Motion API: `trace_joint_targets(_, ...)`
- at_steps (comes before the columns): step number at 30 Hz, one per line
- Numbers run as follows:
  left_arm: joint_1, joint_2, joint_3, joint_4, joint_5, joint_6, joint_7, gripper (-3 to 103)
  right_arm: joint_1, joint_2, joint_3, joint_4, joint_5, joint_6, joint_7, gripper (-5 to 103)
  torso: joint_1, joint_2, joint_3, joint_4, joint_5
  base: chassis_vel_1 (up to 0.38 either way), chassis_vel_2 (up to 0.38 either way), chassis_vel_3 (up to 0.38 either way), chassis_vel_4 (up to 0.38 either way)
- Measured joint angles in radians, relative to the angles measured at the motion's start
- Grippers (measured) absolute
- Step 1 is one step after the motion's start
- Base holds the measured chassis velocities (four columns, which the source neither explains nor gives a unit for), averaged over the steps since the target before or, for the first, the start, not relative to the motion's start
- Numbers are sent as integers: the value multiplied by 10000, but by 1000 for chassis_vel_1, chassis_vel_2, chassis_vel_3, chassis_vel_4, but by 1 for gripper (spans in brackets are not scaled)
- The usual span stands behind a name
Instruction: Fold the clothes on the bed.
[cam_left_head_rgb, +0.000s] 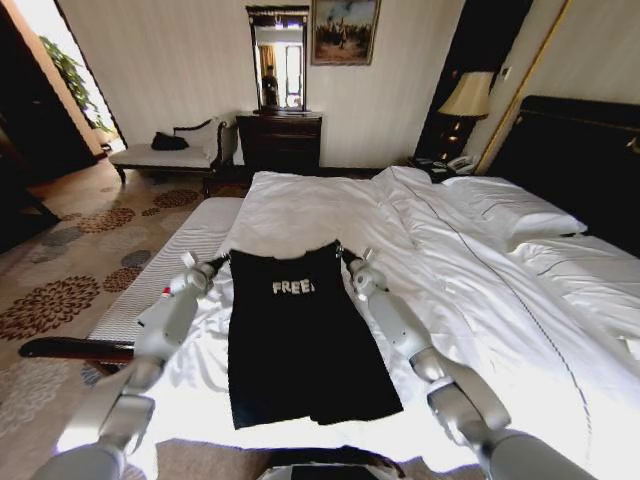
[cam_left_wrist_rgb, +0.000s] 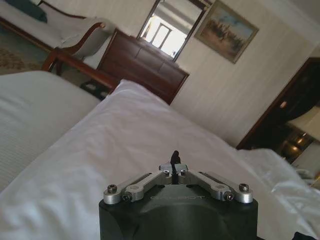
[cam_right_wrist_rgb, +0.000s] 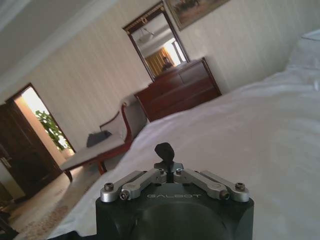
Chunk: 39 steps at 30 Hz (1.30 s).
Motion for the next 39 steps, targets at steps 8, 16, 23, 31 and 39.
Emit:
trace_joint_targets(8,-1189,79,418,-40,-822,-181,103,0,838,-137,-12,743,624,48,192,1,1,0,0,0,-1,0,0,0,0)
trace_joint_targets(16,337,1005,-179,-2904,-2200,-94,-241,0,-449,-1070,78,2735,1098,38,617,1,1,0,0,-2,1,0,0,0,0)
trace_joint_targets(23,4279,2074,-2057,-6257,-2375,60,-279,0,-2672,-2595,385,4312,1303,-101,875,1,-4,1,-3,-5,-1,0,0,0,0)
trace_joint_targets(31,8600,1912,-4499,-8556,-1755,202,143,0,-4733,-2971,866,5430,969,-122,1071,1,-4,2,-4,1,3,0,0,0,0)
trace_joint_targets(39,11319,1145,-5854,-9561,-897,-48,602,0,-6319,-2809,1194,6316,579,-81,1493,1,-3,2,-3,0,0,0,0,0,0)
